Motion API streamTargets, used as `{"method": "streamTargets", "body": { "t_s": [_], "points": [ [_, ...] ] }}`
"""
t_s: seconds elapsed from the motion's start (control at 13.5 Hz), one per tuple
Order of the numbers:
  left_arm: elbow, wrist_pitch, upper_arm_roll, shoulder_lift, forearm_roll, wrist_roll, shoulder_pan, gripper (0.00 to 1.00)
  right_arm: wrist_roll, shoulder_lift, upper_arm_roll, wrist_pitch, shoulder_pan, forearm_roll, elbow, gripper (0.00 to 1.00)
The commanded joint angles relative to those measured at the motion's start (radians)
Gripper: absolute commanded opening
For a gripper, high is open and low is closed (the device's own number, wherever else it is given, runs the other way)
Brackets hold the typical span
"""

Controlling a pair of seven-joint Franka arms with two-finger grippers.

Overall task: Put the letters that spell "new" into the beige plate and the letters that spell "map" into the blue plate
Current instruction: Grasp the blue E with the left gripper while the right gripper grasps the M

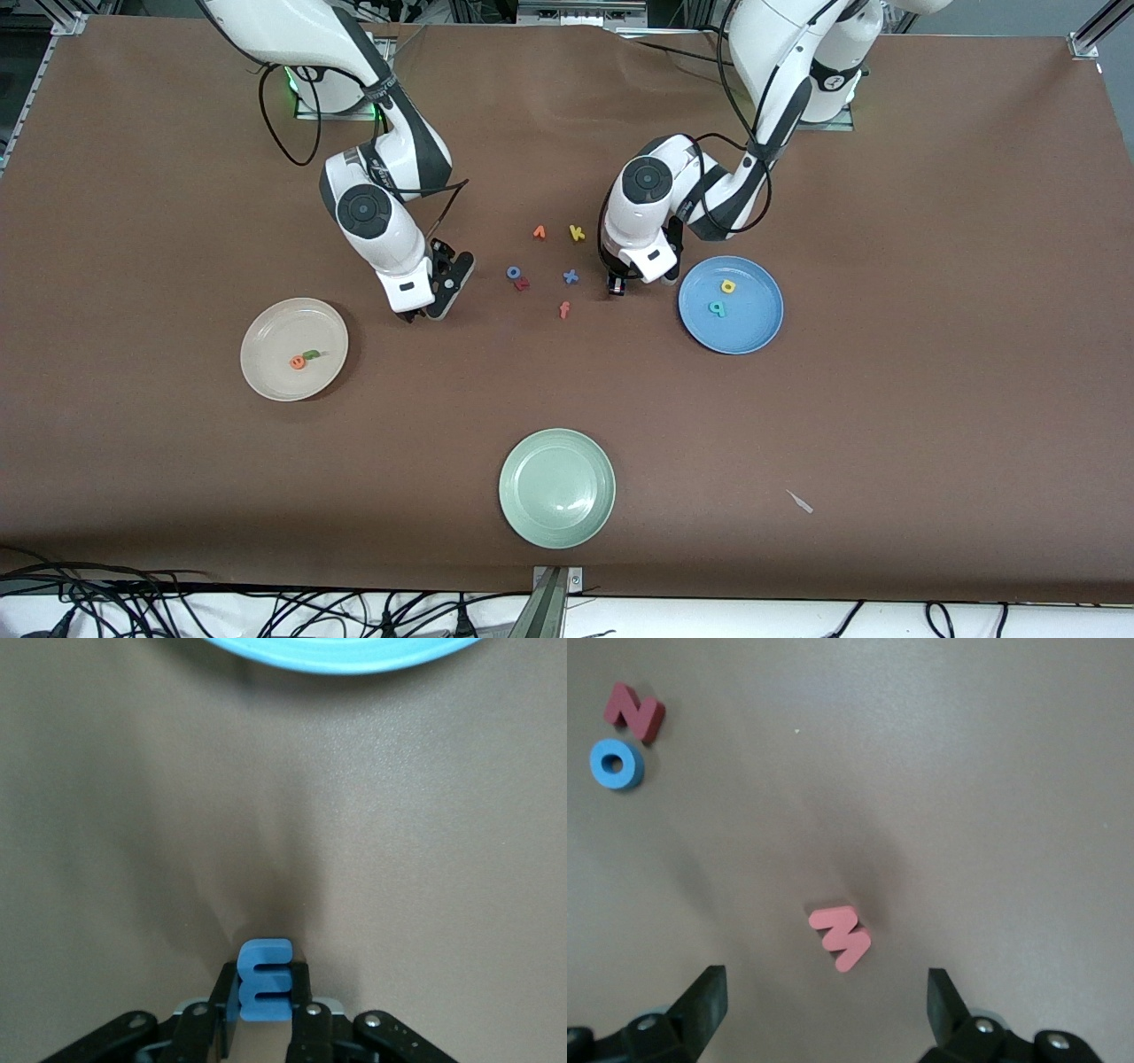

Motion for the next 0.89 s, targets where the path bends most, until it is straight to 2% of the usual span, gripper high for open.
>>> {"method": "streamTargets", "body": {
  "t_s": [0.0,0.22,0.44,0.59,0.67,0.74,0.81],
  "points": [
    [0.016,0.005,0.001,-0.009,-0.010,0.013,-0.004,0.06,-0.121,0.006,0.004,0.059,-0.001,-0.012,-0.017,1.00],
    [0.026,-0.032,0.005,-0.072,0.002,0.112,0.025,0.06,-0.186,0.045,0.005,0.114,0.001,-0.011,-0.016,1.00],
    [0.039,-0.157,0.003,-0.127,0.002,0.288,0.087,0.06,-0.192,0.051,0.005,0.113,0.001,-0.012,-0.017,1.00],
    [0.076,-0.287,0.003,-0.149,0.002,0.454,0.119,0.06,-0.197,0.052,0.005,0.110,0.001,-0.012,-0.017,0.98],
    [0.093,-0.352,0.005,-0.161,0.002,0.549,0.148,0.06,-0.197,0.052,0.005,0.108,0.001,-0.012,-0.017,0.90],
    [0.105,-0.412,0.005,-0.169,0.002,0.645,0.171,0.06,-0.194,0.052,0.005,0.108,0.001,-0.012,-0.016,0.71],
    [0.107,-0.450,0.005,-0.177,0.002,0.730,0.191,0.06,-0.195,0.057,0.005,0.108,0.001,-0.012,-0.016,0.65]
  ]
}}
